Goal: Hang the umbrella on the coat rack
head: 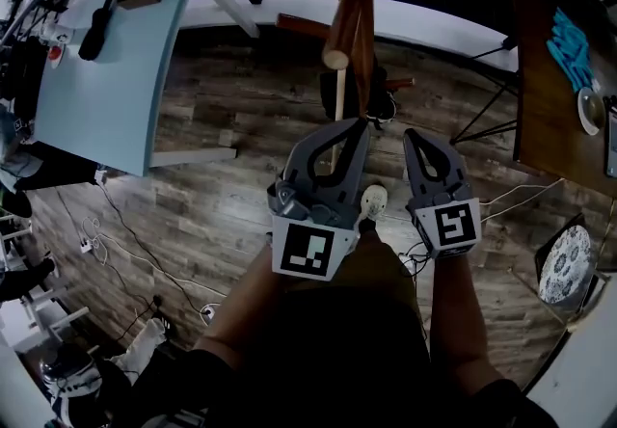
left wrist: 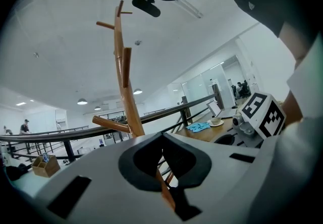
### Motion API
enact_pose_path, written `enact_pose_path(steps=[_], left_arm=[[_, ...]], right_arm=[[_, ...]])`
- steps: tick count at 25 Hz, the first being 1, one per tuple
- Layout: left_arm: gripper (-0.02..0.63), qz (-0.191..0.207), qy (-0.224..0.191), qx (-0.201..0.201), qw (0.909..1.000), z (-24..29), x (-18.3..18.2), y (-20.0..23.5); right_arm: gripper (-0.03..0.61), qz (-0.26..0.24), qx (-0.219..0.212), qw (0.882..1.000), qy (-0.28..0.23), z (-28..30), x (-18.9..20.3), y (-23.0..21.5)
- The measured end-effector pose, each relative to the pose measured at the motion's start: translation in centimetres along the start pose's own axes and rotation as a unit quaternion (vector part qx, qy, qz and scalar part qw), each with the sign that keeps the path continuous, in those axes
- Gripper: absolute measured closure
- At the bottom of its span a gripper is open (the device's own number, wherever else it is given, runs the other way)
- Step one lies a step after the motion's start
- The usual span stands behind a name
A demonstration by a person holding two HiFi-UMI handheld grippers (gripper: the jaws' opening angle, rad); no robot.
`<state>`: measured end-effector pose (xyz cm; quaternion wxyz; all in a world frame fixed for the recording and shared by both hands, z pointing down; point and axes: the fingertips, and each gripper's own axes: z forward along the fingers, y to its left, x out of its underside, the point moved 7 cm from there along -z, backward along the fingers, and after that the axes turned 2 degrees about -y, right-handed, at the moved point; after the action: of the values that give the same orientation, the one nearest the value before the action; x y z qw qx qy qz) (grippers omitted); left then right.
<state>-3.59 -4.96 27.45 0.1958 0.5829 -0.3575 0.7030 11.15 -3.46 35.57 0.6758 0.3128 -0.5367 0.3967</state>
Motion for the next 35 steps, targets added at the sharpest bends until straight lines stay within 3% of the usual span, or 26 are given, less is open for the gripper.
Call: enact_pose_path(steps=[13,35], left_arm=[[0.603,0.009,-0.039,0.033,0.9987,-2.1,-2.6,2.0],[0.603,0.034,-0.129,0.077,0.9881,-5.9,-9.4,5.1]], right_arm=[[0.551,-0.075,0.03,0.996,-0.037,-1.9,-7.8,2.7],[0.551,-0.18,0.07,0.975,-0.109,-4.7,-18.8,8.8]])
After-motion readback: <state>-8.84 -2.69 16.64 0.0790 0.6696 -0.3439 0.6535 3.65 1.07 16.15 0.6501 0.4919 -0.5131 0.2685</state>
